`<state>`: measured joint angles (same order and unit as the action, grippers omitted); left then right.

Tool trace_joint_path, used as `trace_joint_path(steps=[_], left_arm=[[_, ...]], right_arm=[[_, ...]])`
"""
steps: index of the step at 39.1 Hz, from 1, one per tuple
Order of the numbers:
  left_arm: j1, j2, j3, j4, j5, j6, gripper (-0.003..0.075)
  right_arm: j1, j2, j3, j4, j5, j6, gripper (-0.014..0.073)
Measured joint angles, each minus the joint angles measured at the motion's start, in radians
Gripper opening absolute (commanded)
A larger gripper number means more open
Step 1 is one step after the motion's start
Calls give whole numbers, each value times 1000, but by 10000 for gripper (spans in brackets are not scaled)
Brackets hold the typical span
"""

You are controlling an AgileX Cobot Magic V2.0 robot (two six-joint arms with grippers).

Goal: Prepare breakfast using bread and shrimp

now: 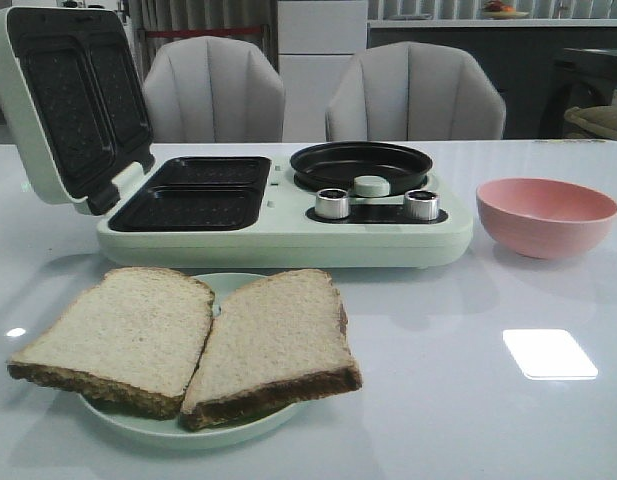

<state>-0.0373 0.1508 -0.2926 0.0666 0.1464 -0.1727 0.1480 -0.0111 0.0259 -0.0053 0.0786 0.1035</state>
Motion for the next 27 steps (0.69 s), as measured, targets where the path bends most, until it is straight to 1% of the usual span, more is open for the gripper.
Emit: trace_joint_path(steps=[8,11,13,16,18,22,24,27], left_arm=[[0,35,0,0,7,0,114],[0,34,0,0,7,0,134],[0,34,0,0,7,0,170],[0,34,0,16,9,2,262],[-9,34,0,29,9,2,356],[-26,34,0,40,10,4,493],[-30,36,0,41,13,4,525],[-32,43,0,44,21,4,536]], right_arm=[[0,0,0,0,0,0,152],[0,0,0,0,0,0,152],[0,0,0,0,0,0,152],[0,0,0,0,0,0,152],[0,0,0,0,0,0,152],[0,0,0,0,0,0,152],[0,0,0,0,0,0,152],[0,0,0,0,0,0,152]])
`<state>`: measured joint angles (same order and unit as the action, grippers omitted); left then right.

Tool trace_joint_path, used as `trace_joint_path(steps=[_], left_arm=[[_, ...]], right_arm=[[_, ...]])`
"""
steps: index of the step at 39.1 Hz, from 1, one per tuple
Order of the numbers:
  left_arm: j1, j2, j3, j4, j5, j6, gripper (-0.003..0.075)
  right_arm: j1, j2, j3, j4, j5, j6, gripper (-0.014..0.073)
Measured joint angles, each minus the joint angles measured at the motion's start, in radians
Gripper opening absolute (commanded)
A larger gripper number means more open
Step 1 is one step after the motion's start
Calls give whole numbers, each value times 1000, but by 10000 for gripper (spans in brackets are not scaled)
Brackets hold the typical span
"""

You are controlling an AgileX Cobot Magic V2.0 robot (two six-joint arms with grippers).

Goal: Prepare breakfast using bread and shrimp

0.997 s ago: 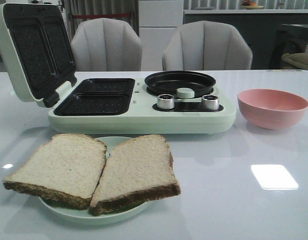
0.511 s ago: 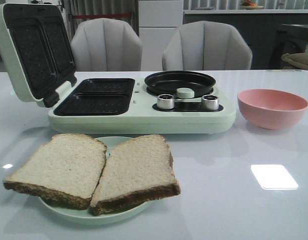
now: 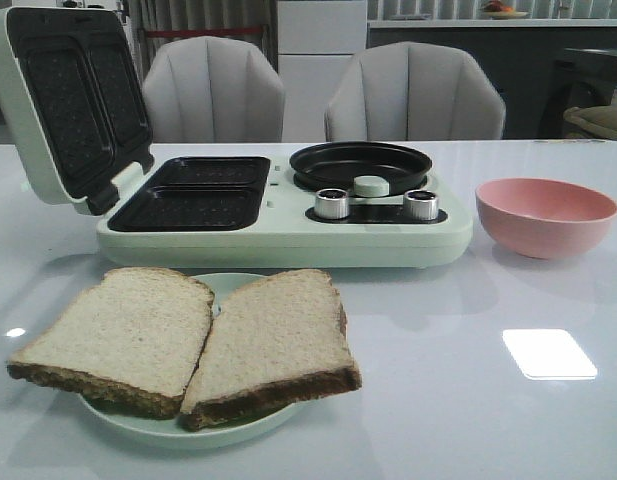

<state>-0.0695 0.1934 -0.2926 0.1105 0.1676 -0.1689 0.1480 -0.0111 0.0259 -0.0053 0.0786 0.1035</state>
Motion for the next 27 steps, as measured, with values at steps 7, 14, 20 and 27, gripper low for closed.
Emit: trace_joint_path(steps=[7,14,20,27], left_arm=[[-7,19,0,25,6,0,536],[-60,79,-8,99,36,0,536],[-155,153,-8,153,69,39,536],[-293,233,-8,301,86,66,535]], right_arm=[[0,0,0,0,0,0,152],[0,0,0,0,0,4,152],[0,0,0,0,0,2,152],[0,0,0,0,0,2,152]])
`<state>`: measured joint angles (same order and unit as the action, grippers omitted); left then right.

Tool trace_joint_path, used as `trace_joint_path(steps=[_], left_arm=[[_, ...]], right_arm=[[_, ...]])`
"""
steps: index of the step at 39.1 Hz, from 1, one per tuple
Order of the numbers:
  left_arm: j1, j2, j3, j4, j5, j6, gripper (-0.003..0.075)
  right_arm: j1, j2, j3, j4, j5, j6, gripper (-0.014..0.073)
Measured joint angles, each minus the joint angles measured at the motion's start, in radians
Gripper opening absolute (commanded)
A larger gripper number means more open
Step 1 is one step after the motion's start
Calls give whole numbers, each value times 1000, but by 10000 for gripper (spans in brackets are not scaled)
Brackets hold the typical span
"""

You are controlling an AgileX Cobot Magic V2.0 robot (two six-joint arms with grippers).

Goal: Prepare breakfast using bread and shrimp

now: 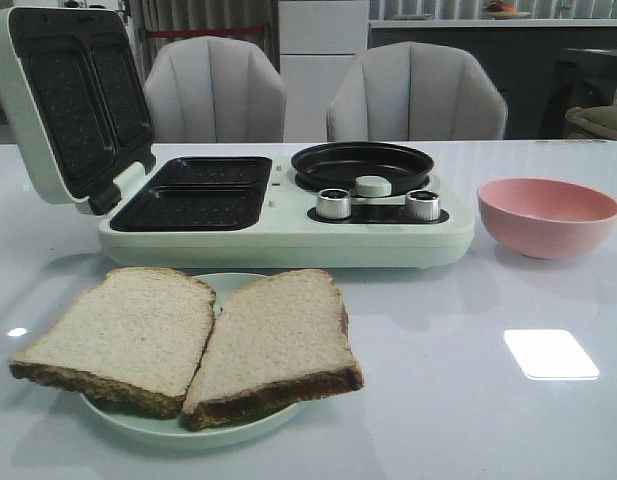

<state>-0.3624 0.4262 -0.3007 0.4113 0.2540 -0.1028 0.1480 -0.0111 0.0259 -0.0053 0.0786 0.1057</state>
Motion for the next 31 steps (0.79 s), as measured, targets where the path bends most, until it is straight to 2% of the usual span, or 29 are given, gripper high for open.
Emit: trace_joint_path(steps=[19,24,31], left_arm=[[-440,410,0,424,168,4,533],[-495,516,-2,531,179,4,533],[-501,672,-45,646,200,4,533]], right_arm=[[0,0,0,0,0,0,152],[0,0,0,0,0,0,152],[0,0,0,0,0,0,152]])
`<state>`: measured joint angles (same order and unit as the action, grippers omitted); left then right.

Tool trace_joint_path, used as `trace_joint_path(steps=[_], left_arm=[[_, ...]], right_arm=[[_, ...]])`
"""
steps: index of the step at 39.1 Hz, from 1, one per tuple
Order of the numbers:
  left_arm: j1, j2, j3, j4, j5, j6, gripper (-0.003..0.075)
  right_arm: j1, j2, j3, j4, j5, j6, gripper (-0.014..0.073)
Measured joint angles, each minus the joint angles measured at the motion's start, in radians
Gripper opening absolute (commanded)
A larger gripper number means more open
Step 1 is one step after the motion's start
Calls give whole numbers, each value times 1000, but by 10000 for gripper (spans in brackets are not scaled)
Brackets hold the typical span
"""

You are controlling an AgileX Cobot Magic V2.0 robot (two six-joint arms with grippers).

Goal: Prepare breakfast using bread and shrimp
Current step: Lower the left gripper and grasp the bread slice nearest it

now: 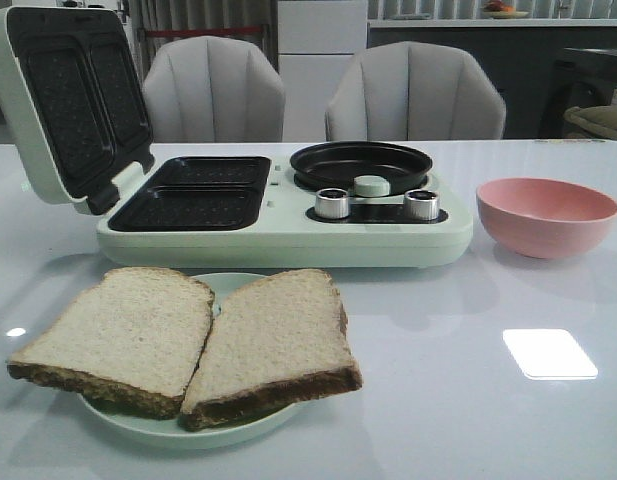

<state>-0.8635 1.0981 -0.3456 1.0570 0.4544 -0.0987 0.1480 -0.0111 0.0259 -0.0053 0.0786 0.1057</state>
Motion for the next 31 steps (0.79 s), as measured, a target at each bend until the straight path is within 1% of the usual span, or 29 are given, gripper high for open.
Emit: trace_joint_path(steps=[9,19,31], left_arm=[[2,161,-94,114,24,2,533],[3,296,-155,176,26,2,534],[9,388,-186,214,26,2,533]], right_arm=[[0,0,0,0,0,0,152],[0,0,0,0,0,-2,152],[0,0,0,0,0,-2,152]])
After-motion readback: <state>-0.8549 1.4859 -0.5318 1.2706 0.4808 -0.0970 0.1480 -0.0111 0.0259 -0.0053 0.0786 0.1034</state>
